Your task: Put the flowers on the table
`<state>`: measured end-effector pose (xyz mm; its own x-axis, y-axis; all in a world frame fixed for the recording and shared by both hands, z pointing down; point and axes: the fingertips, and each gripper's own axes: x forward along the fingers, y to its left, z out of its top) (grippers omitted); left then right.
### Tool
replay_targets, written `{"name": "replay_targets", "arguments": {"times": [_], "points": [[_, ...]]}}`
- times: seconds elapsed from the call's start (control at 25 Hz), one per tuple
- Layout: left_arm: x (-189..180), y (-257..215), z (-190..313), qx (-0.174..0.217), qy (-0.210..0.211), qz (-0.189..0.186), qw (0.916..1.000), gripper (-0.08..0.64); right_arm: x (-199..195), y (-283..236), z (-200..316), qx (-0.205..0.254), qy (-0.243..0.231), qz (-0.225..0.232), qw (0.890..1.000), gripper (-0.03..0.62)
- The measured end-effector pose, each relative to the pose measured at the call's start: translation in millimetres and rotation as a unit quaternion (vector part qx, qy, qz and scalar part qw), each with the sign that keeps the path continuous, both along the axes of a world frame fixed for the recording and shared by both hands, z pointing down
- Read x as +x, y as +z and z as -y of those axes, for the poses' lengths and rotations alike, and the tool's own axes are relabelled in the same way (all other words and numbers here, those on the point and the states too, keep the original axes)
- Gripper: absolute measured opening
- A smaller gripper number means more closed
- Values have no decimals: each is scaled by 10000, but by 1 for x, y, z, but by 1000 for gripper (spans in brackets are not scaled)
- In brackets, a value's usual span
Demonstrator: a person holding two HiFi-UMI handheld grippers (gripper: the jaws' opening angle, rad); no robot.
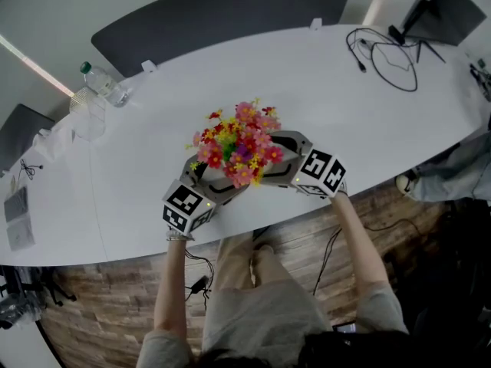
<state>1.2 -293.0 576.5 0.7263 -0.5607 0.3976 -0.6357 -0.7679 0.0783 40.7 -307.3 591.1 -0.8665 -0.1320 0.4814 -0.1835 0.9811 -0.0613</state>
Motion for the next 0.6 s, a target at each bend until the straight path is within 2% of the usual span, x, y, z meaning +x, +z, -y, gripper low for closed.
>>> {"name": "replay_targets", "arguments": {"times": [0.24,0.48,0.56,0.6], "points": [[-7,-7,-2,110,-469,-372,9981,459,14,-7,-5,-130,418,204,9988,449],[-9,-8,-18,19,-842,-478,9953,446,24,-15,-19,-209,674,315,9970,441],[-7,-9,-24,3,-929,-546,9942,439,27,-18,-22,-190,768,339,9963,397],[-5,-10,-28,5,-942,-579,9939,433,28,-20,-24,-201,812,374,9958,346]]}}
